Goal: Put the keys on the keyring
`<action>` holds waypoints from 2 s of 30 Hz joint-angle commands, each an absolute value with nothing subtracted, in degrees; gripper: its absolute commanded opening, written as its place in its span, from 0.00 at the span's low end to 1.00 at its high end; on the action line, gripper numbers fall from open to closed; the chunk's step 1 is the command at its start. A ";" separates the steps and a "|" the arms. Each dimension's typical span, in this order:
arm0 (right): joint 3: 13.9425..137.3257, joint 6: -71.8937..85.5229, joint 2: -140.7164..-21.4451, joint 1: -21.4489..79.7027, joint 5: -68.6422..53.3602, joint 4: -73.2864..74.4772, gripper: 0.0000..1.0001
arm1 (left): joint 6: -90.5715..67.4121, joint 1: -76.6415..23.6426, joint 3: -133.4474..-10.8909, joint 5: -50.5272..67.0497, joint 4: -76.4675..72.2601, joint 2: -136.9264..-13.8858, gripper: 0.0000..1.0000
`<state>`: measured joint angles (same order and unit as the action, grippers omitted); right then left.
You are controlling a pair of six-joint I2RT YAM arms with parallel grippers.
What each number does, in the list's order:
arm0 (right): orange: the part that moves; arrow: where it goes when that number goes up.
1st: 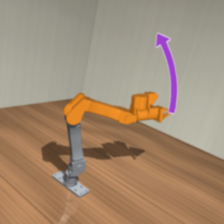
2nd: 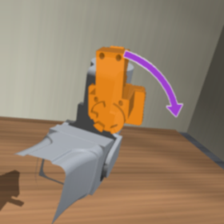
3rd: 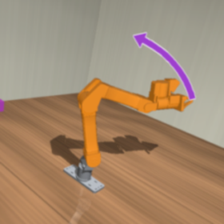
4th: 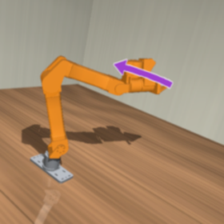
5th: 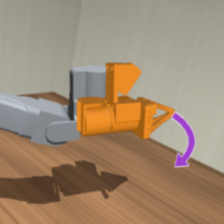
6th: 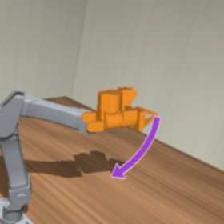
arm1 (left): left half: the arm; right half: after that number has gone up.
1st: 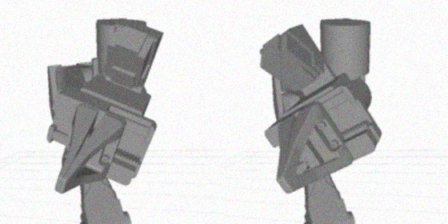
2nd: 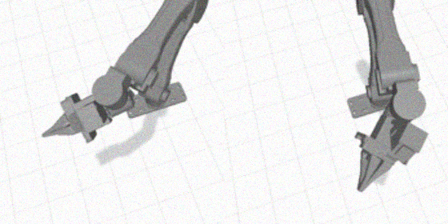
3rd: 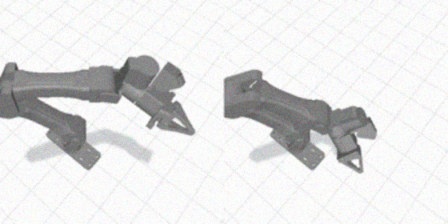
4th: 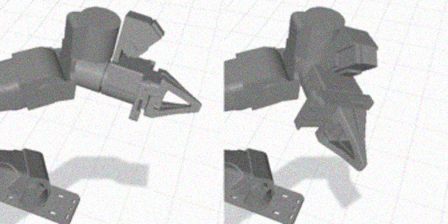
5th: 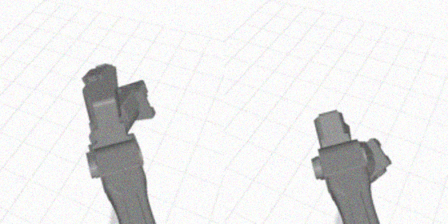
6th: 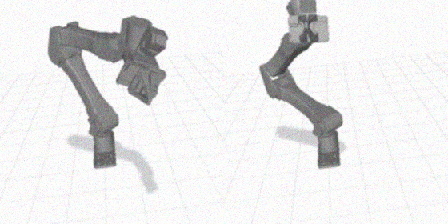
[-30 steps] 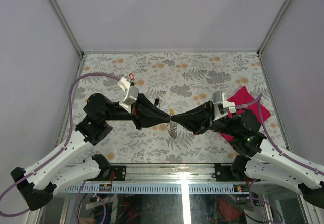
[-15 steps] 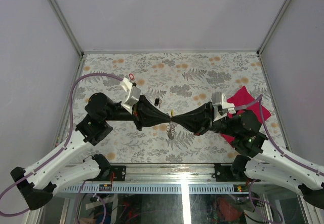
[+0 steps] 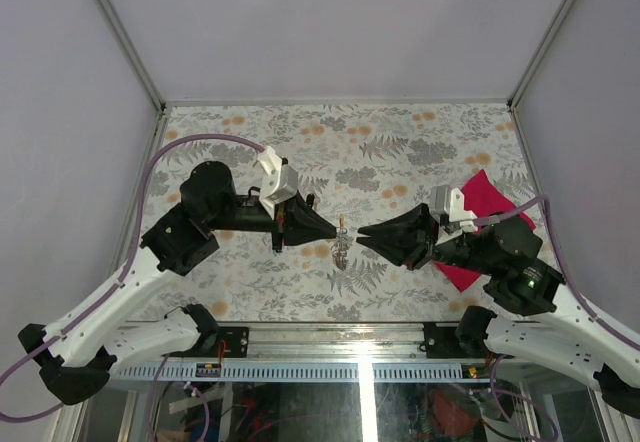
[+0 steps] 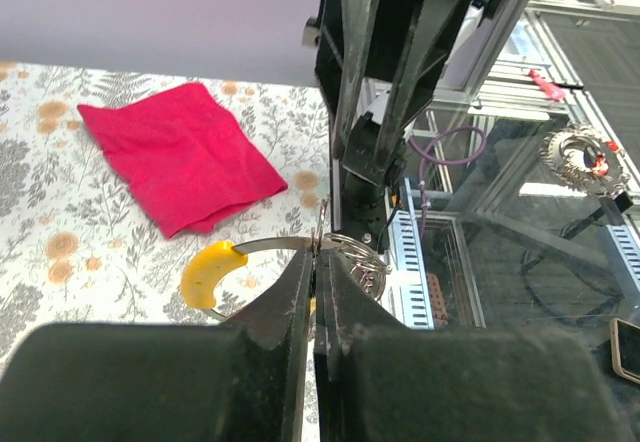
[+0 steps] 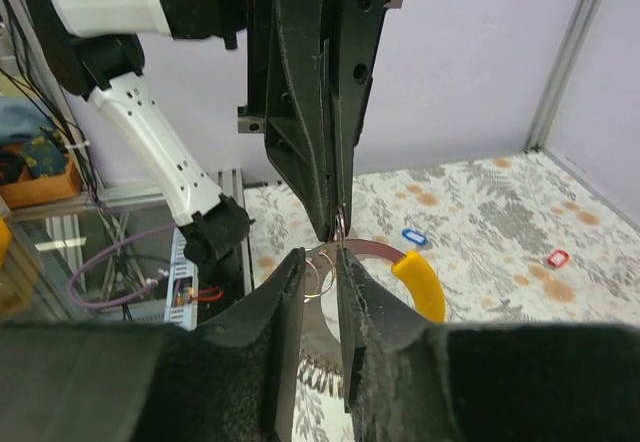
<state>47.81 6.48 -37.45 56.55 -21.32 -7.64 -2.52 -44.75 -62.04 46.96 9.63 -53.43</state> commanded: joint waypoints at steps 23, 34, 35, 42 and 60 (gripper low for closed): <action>49.04 -2.41 -41.78 56.44 -22.87 5.78 0.32 | 14.96 -63.06 -89.52 19.56 54.50 -71.16 0.00; 49.09 -2.28 -41.43 56.48 -24.81 5.42 0.31 | 14.78 -64.23 -89.50 17.39 55.03 -72.01 0.00; 48.93 -2.27 -41.04 56.50 -24.64 5.18 0.31 | 14.78 -64.17 -89.41 17.28 55.02 -72.01 0.00; 48.08 -1.33 -40.54 56.48 -27.82 4.05 0.31 | 15.13 -64.31 -89.45 16.88 54.93 -72.28 0.00; 48.30 -2.38 -45.30 56.49 -29.65 3.44 0.00 | 14.90 -64.80 -89.85 17.47 54.50 -72.70 0.00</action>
<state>47.33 -1.76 -44.88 56.55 -27.53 6.52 14.52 -64.20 -87.72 17.54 56.69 -73.10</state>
